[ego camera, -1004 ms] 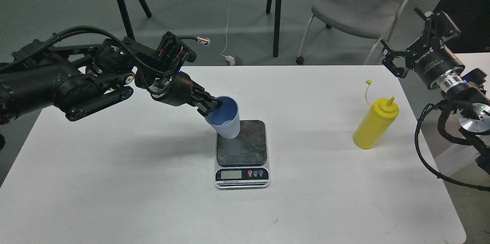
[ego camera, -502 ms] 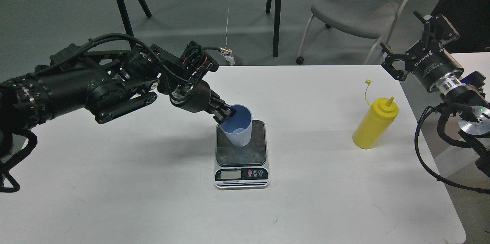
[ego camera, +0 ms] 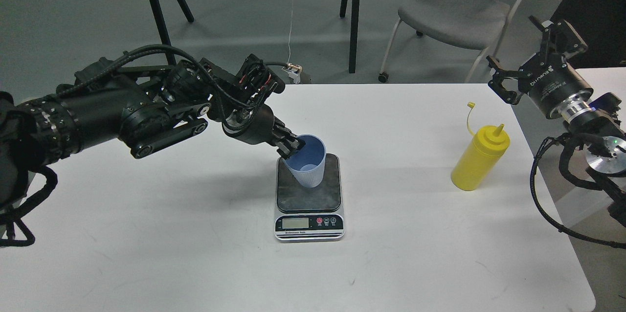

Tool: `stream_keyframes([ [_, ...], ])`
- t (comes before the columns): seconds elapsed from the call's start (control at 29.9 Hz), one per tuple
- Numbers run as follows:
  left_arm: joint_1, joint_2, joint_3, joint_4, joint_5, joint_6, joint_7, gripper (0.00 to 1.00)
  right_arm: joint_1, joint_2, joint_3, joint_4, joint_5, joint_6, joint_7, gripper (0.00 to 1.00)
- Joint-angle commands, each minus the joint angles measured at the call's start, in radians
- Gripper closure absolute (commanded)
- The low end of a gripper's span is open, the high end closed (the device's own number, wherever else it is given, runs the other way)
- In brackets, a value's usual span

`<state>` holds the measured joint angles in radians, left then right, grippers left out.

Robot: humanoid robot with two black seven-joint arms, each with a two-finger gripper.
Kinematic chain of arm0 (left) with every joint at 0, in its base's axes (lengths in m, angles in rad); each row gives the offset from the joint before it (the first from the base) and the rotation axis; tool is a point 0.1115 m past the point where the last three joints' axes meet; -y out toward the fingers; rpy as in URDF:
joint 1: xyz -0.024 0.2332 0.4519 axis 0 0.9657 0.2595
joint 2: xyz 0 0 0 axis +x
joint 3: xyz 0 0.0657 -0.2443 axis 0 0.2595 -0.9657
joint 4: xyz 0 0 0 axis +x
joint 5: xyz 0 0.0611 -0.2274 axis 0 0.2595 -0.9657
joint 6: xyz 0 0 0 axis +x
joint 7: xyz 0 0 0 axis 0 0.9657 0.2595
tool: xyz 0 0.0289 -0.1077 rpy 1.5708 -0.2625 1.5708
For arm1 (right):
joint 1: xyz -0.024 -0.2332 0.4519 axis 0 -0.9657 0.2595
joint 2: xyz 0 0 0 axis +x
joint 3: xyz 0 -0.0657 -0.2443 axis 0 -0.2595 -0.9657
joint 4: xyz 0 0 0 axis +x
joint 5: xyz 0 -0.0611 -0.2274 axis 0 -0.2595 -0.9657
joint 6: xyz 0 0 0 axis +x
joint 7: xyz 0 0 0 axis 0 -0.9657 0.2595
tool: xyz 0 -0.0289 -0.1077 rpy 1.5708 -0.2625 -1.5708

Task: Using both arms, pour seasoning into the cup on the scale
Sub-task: 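Lift the cup with the left gripper and carry it over the scale, then lower the cup onto the scale and open the left gripper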

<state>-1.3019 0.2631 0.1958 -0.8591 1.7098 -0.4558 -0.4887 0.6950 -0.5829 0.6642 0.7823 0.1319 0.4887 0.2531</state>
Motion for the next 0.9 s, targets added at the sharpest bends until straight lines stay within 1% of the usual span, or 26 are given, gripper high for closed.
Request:
stream_keyframes([
  [0.0, 0.000, 0.001, -0.004, -0.001, -0.022, -0.001, 0.000, 0.86, 0.000, 0.001, 0.000, 0.002, 0.000, 0.000, 0.000, 0.01],
  [0.1, -0.002, 0.001, -0.006, -0.006, -0.035, -0.004, 0.000, 0.75, 0.000, 0.001, 0.000, 0.002, 0.000, 0.000, 0.000, 0.01],
  [0.17, -0.002, 0.001, -0.006, -0.009, -0.045, -0.012, 0.000, 0.71, 0.000, 0.001, 0.000, 0.003, 0.000, 0.000, 0.002, 0.01],
  [0.2, -0.002, 0.001, -0.006, -0.011, -0.059, -0.017, 0.000, 0.66, 0.000, 0.001, 0.000, 0.003, 0.000, 0.000, 0.000, 0.01],
  [0.33, -0.004, 0.002, -0.007, -0.012, -0.087, -0.020, 0.000, 0.54, -0.005, 0.000, 0.000, 0.002, 0.000, 0.000, 0.002, 0.01],
  [0.47, -0.004, 0.005, -0.009, -0.012, -0.091, -0.020, 0.000, 0.47, -0.006, 0.001, 0.000, 0.002, 0.000, 0.000, 0.002, 0.01],
  [0.57, -0.013, 0.018, -0.029, -0.012, -0.127, -0.026, 0.000, 0.44, -0.006, 0.000, 0.000, 0.003, 0.000, 0.000, 0.002, 0.01],
  [0.64, -0.036, 0.033, -0.050, -0.012, -0.180, -0.033, 0.000, 0.43, -0.006, 0.000, 0.001, 0.002, 0.000, 0.000, 0.002, 0.01],
  [0.74, -0.065, 0.080, -0.096, 0.000, -0.295, -0.033, 0.000, 0.35, -0.006, 0.000, 0.011, 0.003, 0.003, 0.000, 0.000, 0.01],
  [0.8, -0.068, 0.114, -0.130, 0.027, -0.392, -0.033, 0.000, 0.33, -0.006, 0.000, 0.043, 0.003, 0.005, 0.000, -0.003, 0.01],
  [0.87, -0.062, 0.128, -0.174, 0.099, -0.520, -0.033, 0.000, 0.28, -0.011, -0.002, 0.075, 0.003, 0.014, 0.000, -0.009, 0.01],
])
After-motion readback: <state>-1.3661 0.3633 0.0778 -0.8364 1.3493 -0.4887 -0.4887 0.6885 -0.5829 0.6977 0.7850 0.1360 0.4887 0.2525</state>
